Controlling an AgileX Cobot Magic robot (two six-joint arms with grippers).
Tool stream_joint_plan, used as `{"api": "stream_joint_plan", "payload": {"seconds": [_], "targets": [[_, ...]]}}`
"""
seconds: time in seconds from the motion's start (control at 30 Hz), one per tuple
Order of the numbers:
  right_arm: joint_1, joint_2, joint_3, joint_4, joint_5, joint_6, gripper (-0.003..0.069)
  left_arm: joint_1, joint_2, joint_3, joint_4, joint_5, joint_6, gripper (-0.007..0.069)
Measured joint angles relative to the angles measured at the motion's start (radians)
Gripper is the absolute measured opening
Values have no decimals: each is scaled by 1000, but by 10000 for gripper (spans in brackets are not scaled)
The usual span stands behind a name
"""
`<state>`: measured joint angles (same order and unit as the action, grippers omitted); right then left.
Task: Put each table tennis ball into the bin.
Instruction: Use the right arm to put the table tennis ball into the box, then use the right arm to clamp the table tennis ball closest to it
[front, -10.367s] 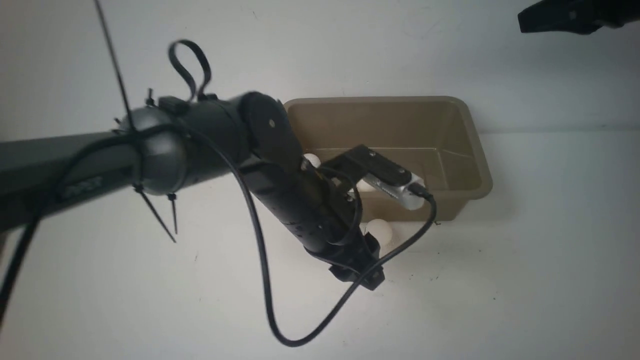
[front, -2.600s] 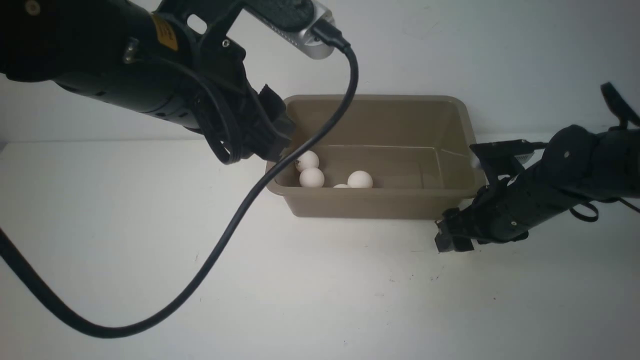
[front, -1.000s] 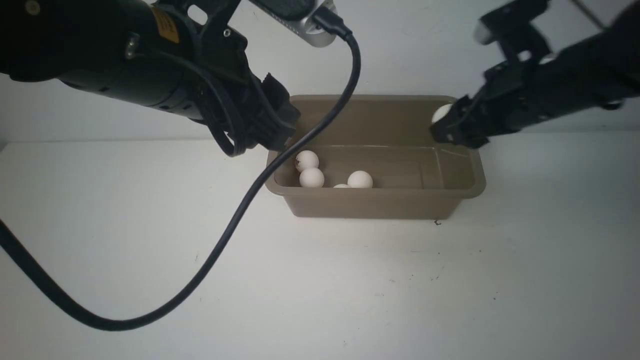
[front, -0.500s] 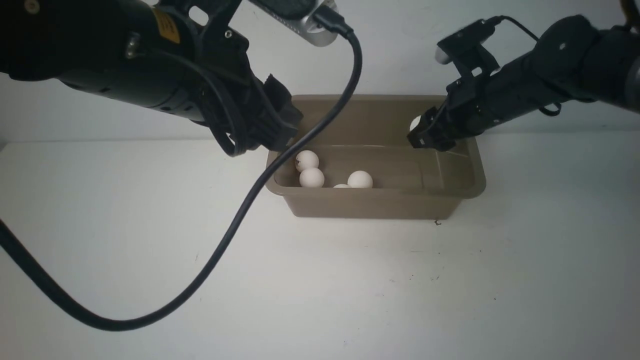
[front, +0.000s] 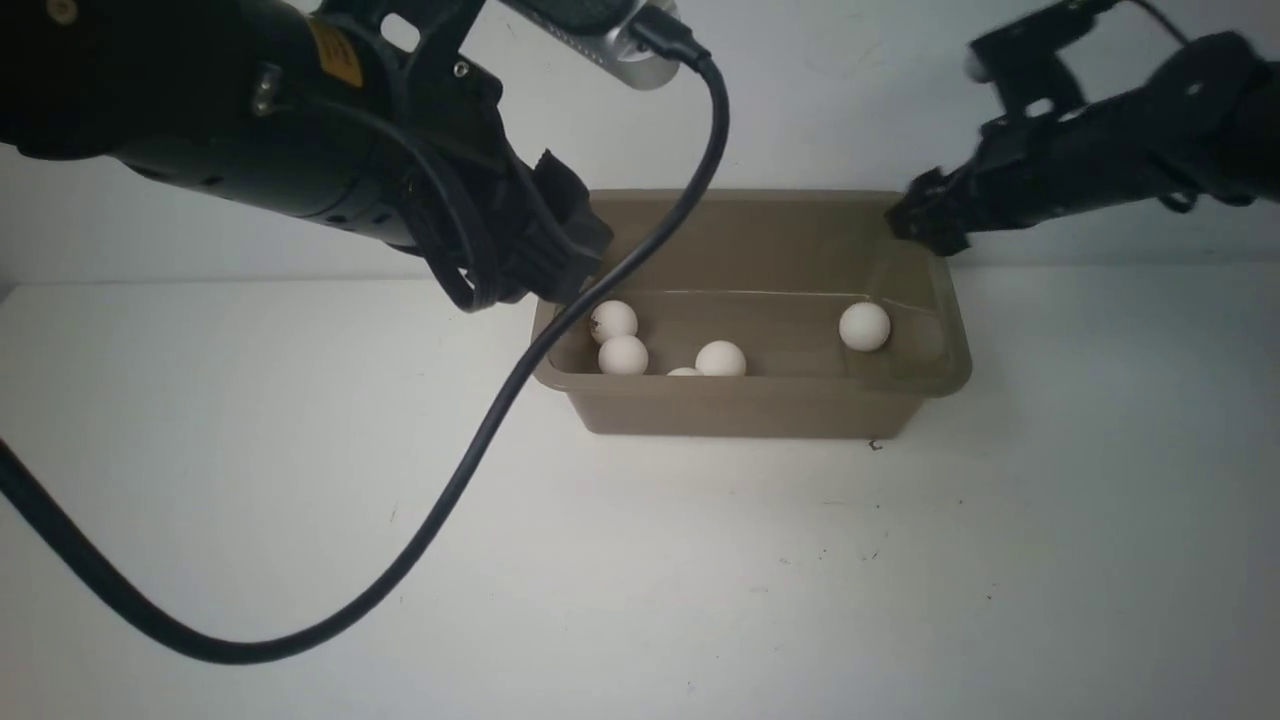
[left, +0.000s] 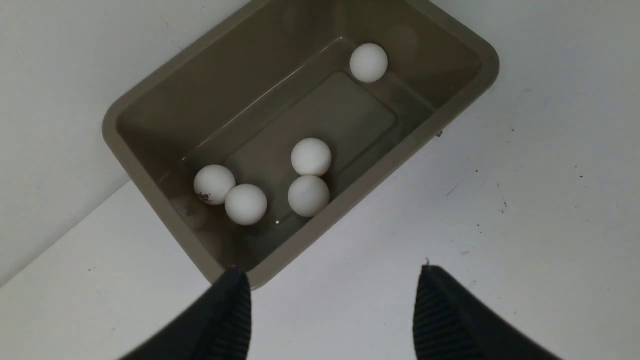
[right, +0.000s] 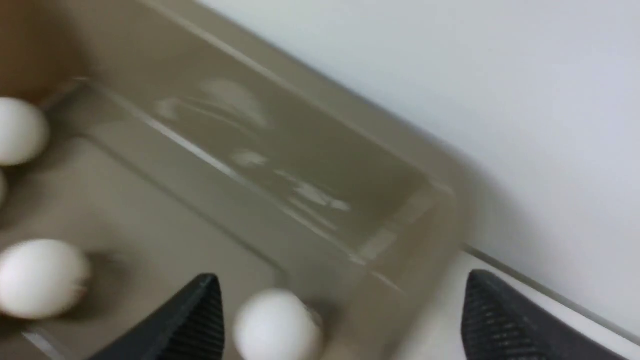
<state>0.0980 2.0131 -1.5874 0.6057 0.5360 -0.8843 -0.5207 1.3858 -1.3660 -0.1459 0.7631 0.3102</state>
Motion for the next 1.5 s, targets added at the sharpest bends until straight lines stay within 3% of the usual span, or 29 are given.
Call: {"api": "stream_joint_plan", "payload": {"seconds": [0.27, 0.8, 1.23, 1.5], "targets": [[-105, 2, 0, -67, 24, 0, 488, 0, 0, 0, 0, 15, 0, 396], [-106, 120, -1, -67, -14, 0, 476, 0, 0, 0, 0, 15, 1, 396], [-106, 152, -5, 139, -16, -141, 473, 0, 0, 0, 0, 16, 1, 396], [-106, 167, -41, 186, -14, -169, 472, 0, 0, 0, 0, 20, 1, 396]]}}
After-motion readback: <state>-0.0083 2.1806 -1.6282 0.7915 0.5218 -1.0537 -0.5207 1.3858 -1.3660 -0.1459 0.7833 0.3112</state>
